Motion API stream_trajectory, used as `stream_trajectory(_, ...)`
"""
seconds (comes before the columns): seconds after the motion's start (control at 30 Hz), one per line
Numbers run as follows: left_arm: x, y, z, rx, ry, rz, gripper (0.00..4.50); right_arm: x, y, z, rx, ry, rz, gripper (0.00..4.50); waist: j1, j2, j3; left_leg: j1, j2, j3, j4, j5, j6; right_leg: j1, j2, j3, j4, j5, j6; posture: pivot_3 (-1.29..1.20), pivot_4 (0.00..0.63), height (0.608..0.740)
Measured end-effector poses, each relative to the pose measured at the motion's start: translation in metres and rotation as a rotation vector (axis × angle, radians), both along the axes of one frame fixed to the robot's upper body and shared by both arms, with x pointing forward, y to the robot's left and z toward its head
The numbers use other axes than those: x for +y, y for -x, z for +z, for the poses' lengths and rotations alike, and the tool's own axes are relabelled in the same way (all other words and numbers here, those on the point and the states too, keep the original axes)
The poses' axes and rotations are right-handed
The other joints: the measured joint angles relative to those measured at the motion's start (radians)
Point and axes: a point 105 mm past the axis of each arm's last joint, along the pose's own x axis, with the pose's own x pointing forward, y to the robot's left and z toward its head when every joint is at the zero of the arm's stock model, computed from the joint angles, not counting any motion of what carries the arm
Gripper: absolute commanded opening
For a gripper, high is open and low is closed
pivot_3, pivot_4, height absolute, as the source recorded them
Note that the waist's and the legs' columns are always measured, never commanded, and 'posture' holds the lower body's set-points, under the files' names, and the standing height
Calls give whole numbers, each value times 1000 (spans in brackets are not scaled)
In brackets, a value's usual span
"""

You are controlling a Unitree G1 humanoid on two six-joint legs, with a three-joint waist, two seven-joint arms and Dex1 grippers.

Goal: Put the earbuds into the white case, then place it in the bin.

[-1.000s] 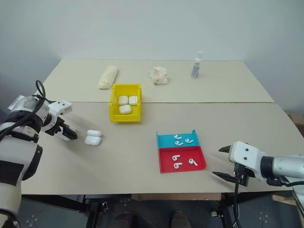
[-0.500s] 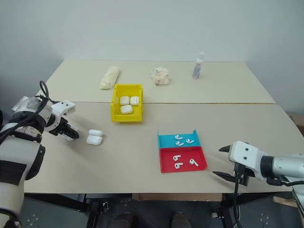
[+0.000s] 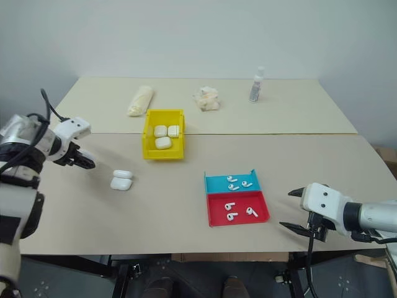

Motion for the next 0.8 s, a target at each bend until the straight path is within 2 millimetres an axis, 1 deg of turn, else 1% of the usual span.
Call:
stream_trajectory(0.07, -21, 14, 11, -95, 62, -138, 2778, 2, -4, 16, -45, 9, 18, 4500, -3, 0, 0, -1, 0, -5, 1, 1, -1, -1, 0, 0, 1, 0, 0, 0, 150, 740)
stream_trajectory(0.1, -33, 18, 17, -135, 93, -202, 2778, 4, -5, 23, -61, 10, 31, 4500, 1, 0, 0, -1, 1, -5, 1, 1, -2, -1, 0, 0, 1, 0, 0, 0, 150, 740)
stream_trajectory(0.13, -48, 28, 24, -207, 139, -281, 2778, 8, -7, 33, -75, 11, 53, 4500, 3, 0, 0, -1, 1, -5, 1, 1, -2, -1, 0, 0, 1, 0, 0, 0, 150, 740)
stream_trajectory(0.23, -85, 50, 43, -376, 280, -449, 2778, 15, -10, 51, -61, 29, 91, 4500, 10, 0, 0, 1, 1, -5, 1, 1, -2, 2, 0, -1, 0, 0, 0, 0, 150, 740)
stream_trajectory(0.3, -104, 63, 48, -446, 355, -523, 2778, 22, -10, 57, -32, 45, 136, 4500, 13, 1, 0, 3, 1, -5, 1, 1, -2, 4, 0, -2, -1, 0, 0, 0, 150, 740)
stream_trajectory(0.47, -156, 84, 29, -569, 573, -696, 2778, 41, -12, 58, 70, 120, 232, 4500, 12, 1, -1, 3, 0, -5, 2, 1, -1, 4, -1, -1, -2, 0, 0, 0, 150, 740)
stream_trajectory(0.53, -162, 87, 28, -636, 610, -729, 2778, 47, -13, 56, 118, 145, 247, 4500, 10, 1, -1, 3, 0, -5, 1, 1, -1, 4, -1, -1, -2, 0, -1, 0, 150, 740)
stream_trajectory(0.63, -182, 95, 33, -785, 719, -819, 2778, 56, -13, 45, 223, 202, 239, 4500, 9, 3, -2, 3, -1, -4, 1, 1, -1, 3, -2, 0, -3, 0, -1, 0, 150, 740)
stream_trajectory(0.7, -191, 101, 28, -832, 778, -858, 2778, 62, -13, 37, 281, 213, 223, 4500, 9, 3, -2, 3, -1, -5, 1, 1, -1, 3, -1, 0, -3, 0, -1, 0, 150, 740)
stream_trajectory(0.8, -195, 103, 18, -872, 845, -866, 2778, 71, -13, 31, 320, 202, 198, 4500, 10, 4, -2, 4, -1, -5, 1, 1, -1, 3, -2, 0, -3, 0, -1, 0, 150, 740)
